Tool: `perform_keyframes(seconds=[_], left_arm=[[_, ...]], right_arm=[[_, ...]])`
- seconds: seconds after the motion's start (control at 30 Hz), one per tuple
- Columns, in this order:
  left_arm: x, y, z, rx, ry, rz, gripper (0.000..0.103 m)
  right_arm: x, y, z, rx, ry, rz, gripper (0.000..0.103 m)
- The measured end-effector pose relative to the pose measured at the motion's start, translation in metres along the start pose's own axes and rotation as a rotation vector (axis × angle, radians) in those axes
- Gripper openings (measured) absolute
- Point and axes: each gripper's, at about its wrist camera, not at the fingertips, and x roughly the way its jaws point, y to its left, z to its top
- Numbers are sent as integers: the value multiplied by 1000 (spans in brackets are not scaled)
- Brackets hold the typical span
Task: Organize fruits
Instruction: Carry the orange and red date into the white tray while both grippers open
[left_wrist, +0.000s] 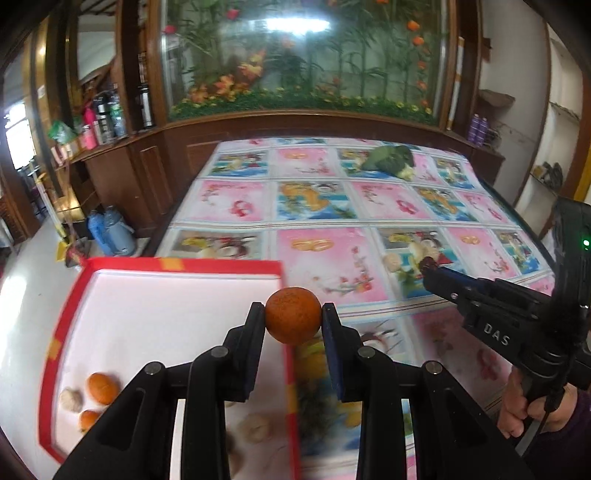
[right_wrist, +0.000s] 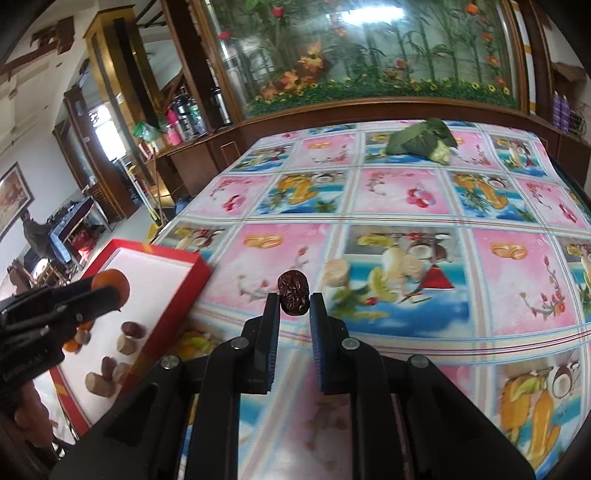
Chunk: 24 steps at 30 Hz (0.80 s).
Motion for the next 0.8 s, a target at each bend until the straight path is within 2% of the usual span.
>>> perform_keyframes(seconds=[0.17,0.33,0.5,0.8], left_arm=[[-14,41,-12,-75,-9,66,30],[-27,72,-24,-107,-36,144,30],[-34,97,-41,-145,-33,160,30],[-31,105,-68,-147,9,144,31]], right_arm=[[2,52,-11,-47,15,75,18],[6,111,-20,-152,41,115,18],[9,150,-30,-217,69,152,18],[22,189,-48,-292,115,155,18]])
